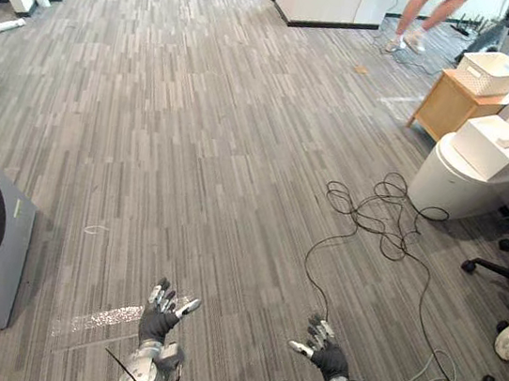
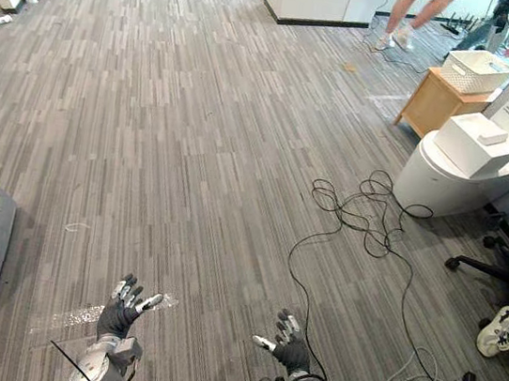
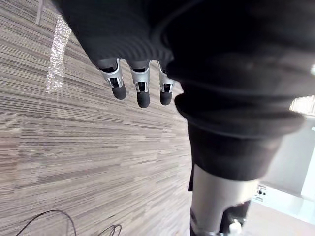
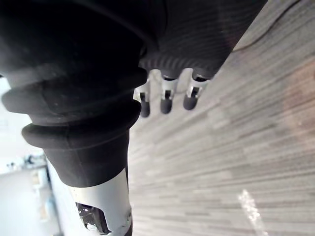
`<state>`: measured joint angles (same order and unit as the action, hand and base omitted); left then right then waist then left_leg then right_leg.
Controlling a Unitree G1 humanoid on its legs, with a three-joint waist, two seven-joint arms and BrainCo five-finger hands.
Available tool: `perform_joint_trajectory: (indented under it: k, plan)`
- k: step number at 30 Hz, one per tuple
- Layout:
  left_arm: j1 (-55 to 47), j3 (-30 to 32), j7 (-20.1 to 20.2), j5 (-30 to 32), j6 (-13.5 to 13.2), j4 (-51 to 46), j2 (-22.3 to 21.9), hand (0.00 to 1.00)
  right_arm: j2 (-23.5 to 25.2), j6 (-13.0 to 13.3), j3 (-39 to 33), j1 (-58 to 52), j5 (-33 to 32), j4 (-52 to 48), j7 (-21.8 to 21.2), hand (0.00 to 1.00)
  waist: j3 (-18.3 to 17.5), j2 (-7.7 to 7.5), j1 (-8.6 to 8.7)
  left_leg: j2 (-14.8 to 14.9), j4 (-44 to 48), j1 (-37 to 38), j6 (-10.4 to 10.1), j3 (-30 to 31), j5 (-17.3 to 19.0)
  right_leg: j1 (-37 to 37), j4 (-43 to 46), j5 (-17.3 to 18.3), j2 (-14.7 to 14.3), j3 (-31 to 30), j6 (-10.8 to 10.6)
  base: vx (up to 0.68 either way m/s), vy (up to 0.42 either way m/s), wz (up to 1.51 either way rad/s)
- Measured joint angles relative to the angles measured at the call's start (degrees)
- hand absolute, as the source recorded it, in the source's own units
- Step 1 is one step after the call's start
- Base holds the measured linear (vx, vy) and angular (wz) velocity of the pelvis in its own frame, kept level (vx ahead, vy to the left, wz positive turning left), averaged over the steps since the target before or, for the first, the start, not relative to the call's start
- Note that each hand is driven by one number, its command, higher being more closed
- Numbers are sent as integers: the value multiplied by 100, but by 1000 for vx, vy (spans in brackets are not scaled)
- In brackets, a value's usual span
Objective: Organize washtable
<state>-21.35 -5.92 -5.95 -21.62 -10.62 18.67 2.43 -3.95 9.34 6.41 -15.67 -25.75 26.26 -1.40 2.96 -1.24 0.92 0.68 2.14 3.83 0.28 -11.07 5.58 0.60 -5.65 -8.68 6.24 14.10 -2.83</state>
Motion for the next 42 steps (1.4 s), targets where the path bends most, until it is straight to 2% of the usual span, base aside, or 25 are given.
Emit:
perform_joint_trajectory:
  k: [3, 11, 13, 16, 18, 19, 20, 22, 23, 25, 27, 28, 29, 30, 31, 32, 33, 34, 35, 36, 37, 38, 40, 41, 42]
  plan:
    - [-9, -156, 105, 0, 106, 188, 23, 0, 20, -91, 9, 41, -577, 9, -6, 0, 2, 2, -21, 2, -16, -29, -26, -2, -34, -20, -2, 0, 0, -24, 1, -93, -22, 0]
    - [146, -491, 103, -22, 142, 690, 45, 0, 41, -115, -232, 379, -459, 803, 147, 0, -6, 23, -34, 52, -20, -319, -80, -168, -24, -422, 82, 74, -13, -216, -22, -59, -22, -12]
    - [207, -498, 106, -18, 142, 690, 49, 0, 47, -113, -260, 477, -406, 829, 166, 0, 35, 42, -34, 81, 54, -377, -23, -266, 68, -785, 721, 413, 21, -339, -65, 11, 10, -23]
    - [250, -524, 160, 25, 147, 684, 115, 0, 70, -106, -234, 460, -397, 827, 164, 0, 193, -91, -19, 30, 286, -232, 24, -322, 366, -1285, 2274, 1074, 214, -503, -109, 74, 36, -7]
    - [263, -543, 222, 109, 149, 658, 145, 0, 127, -98, -208, 448, -399, 811, 153, 0, 347, -77, 19, 99, 299, -56, 106, -270, 448, -1749, 3384, 1089, 293, -625, -133, 136, 21, 5]
    - [298, -580, 239, 166, 148, 651, 208, 0, 181, -101, -186, 401, -397, 809, 126, 0, 426, -45, 69, 171, 353, -6, 109, -250, 542, -2056, 3774, 1371, 274, -641, -105, 164, -14, 7]
    - [310, -580, 250, 207, 148, 651, 263, 0, 197, -102, -174, 393, -396, 809, 115, 0, 473, -75, 70, 237, 451, -8, 95, -248, 647, -2207, 3716, 1475, 240, -629, -77, 295, -52, -3]
    - [429, -747, 286, 211, 152, 650, 419, 0, 201, -96, -217, 396, -394, 721, 122, 0, 567, -94, 137, 401, 629, -4, -31, -207, 914, -2511, 2906, 1395, 159, -625, -74, 323, -80, 4]
    - [578, -848, 341, 215, 153, 648, 470, 0, 188, -90, -254, 390, -392, 669, 125, 0, 629, -79, 181, 460, 653, 69, -130, -137, 1060, -2615, 2163, 1109, 171, -640, -201, 321, -101, 20]
    - [808, -892, 348, 215, 146, 641, 439, 0, 143, -86, -256, 398, -383, 664, 125, 0, 764, -44, 219, 531, 627, 325, -249, -44, 1230, -2634, 1409, 842, 205, -635, -353, 511, -200, 32]
    - [1034, -1028, 348, 216, 121, 573, 429, 0, 130, -88, -254, 391, -315, 568, 127, 0, 814, -1, 340, 633, 524, 783, -592, 98, 1559, -2921, 1243, 602, 286, -643, -473, 672, -304, 54]
    - [996, -1054, 356, 215, 119, 550, 405, 0, 120, -86, -236, 380, -279, 533, 127, 0, 793, 73, 393, 744, 477, 945, -680, 107, 1617, -2941, 1395, 570, 225, -647, -394, 720, -315, 63]
    - [1034, -1103, 358, 215, 118, 541, 301, 0, 70, -70, -235, 444, -238, 414, 125, 0, 819, 194, 464, 943, 728, 1052, -802, 197, 1603, -3103, 2189, 42, 134, -734, -61, 766, -362, 42]
    - [1056, -1213, 375, 212, 123, 515, 204, 0, 19, -72, -242, 612, -198, 413, 119, 0, 815, 455, 428, 1235, 1395, 801, -1094, 258, 1344, -3266, 2863, 339, 8, -605, 147, 800, -381, 29]
    - [1045, -1260, 406, 211, 123, 446, 127, 0, -21, -74, -241, 677, -181, 394, 111, 0, 810, 521, 397, 1334, 1822, 596, -1087, 295, 1068, -3272, 3059, 577, -15, -560, 228, 782, -460, 7]
    - [1045, -1269, 477, 200, 123, 401, 41, 0, -80, -80, -178, 714, -179, 302, 100, 0, 812, 548, 320, 1407, 2688, 198, -862, 312, 106, -3148, 3290, 929, -19, -473, 374, 978, -586, 5]
    - [982, -1249, 484, 163, 128, 401, -55, 0, -101, -84, -20, 663, -181, 181, 43, 0, 818, 558, 293, 1550, 3448, -117, -629, 329, -1433, -2630, 3042, 1209, -173, -414, 484, 998, -558, -4]
    - [941, -1247, 494, 121, 126, 388, -83, 0, -106, -78, 96, 652, -182, 133, -3, 0, 832, 587, 240, 1662, 4045, -320, -634, 393, -1560, -2304, 2811, 1270, -272, -416, 540, 998, -490, -35]
    - [926, -1245, 577, -4, 126, 383, -88, 0, -91, -73, 150, 683, -202, 127, -9, 0, 870, 602, 139, 1741, 5457, -785, -523, 560, -1007, -1666, 2402, 1347, -550, -491, 656, 778, -316, -61]
    - [913, -1235, 596, -52, 127, 374, -58, 0, -41, -71, 149, 691, -295, 134, 3, 0, 906, 572, 55, 1662, 6376, -1177, -361, 628, -464, -1023, 2079, 1399, -703, -567, 736, 745, -296, -57]
    - [893, -1228, 595, -73, 128, 352, -38, 0, 5, -71, 151, 687, -348, 138, 5, 0, 950, 501, 33, 1582, 6572, -1352, -284, 595, -257, -719, 1922, 1433, -733, -623, 789, 582, -204, -37]
    - [846, -1208, 595, -140, 129, 222, 3, 0, 27, -64, 134, 727, -438, 139, 18, 0, 1008, 370, -18, 1372, 6600, -1768, -149, 424, 57, -159, 1602, 1505, -726, -728, 887, 575, -153, -16]
    - [716, -1160, 596, -267, 127, -134, 9, 0, -22, -62, 141, 788, -525, 138, 13, 0, 1040, 251, -157, 1143, 5944, -2566, -105, 52, 437, 439, 1131, 1679, -714, -952, 1022, 706, -136, -34]
    - [607, -1139, 596, -315, 125, -403, -7, 0, -74, -72, 165, 800, -524, 148, 2, 0, 1036, 215, -265, 1052, 5009, -3029, -125, -165, 478, 694, 950, 1842, -686, -1071, 850, 697, -68, -58]
    - [537, -1134, 598, -324, 125, -525, -12, 0, -116, -73, 205, 828, -523, 146, -2, 0, 1032, 241, -359, 1039, 4444, -3208, -145, -253, 466, 821, 882, 1960, -684, -1097, 824, 847, -27, -82]
